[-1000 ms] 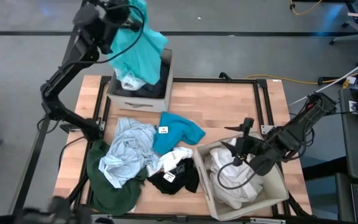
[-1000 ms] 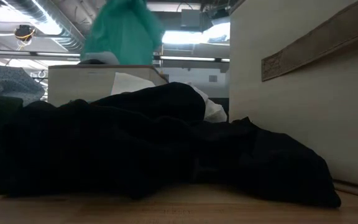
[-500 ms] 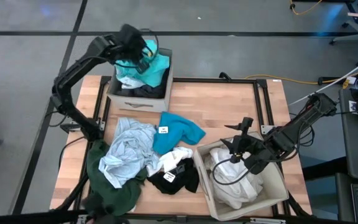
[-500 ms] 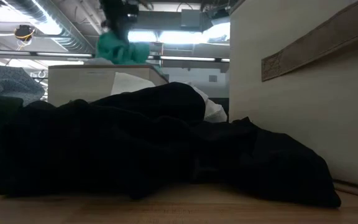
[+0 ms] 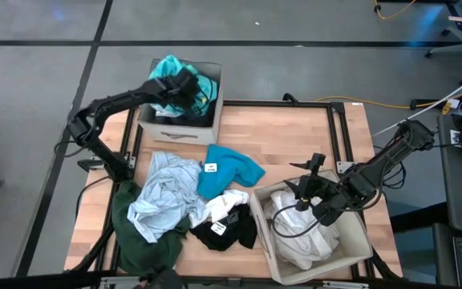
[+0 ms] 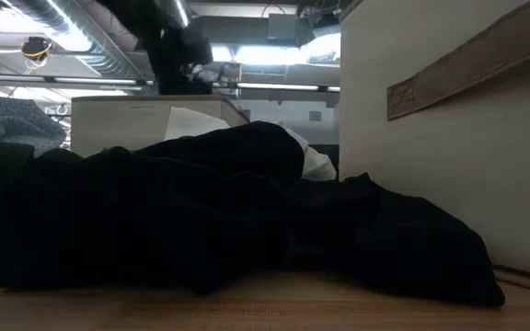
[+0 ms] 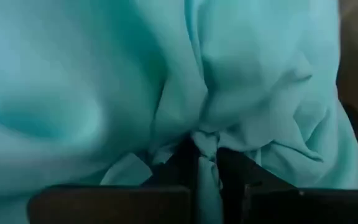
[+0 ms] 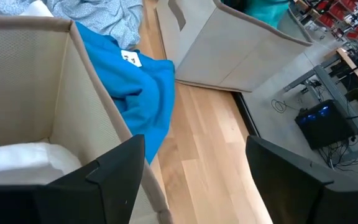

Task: Sort clothes
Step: Put the light blue shorts into the top white laundry bin

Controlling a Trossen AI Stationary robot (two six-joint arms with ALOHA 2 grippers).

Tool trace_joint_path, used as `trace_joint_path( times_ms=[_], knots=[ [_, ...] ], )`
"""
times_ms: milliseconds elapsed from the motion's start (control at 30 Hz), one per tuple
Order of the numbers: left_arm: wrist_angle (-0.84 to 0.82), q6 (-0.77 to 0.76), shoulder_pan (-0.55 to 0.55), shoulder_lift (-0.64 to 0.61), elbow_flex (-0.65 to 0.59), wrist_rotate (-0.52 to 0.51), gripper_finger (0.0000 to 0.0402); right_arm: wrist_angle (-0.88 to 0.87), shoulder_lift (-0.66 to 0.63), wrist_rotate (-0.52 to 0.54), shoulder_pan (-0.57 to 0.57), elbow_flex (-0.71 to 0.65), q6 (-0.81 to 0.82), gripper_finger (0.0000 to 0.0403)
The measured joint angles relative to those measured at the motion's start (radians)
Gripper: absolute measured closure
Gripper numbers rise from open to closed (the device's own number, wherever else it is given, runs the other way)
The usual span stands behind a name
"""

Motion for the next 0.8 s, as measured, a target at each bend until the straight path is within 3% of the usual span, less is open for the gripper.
trace_joint_path(
  times_ms=[167,333,533,800],
  knots=[
    [0.199,-0.033,0.000,0.000,-0.203,0.062,0.0376,0.000,0.000,0.000,0.000,0.000,0.000,0.0123],
    [0.281,-0.033,0.000,-0.002,-0.299,0.100,0.0363,0.000,0.000,0.000,0.000,0.000,0.000,0.0123],
    [0.253,-0.062,0.000,-0.007,-0.270,0.108,0.0332,0.000,0.000,0.000,0.000,0.000,0.000,0.0123],
    [0.087,-0.064,0.004,-0.011,-0.120,0.114,0.0237,0.002,0.000,-0.001,0.001,0.000,0.003,0.0123]
  ],
)
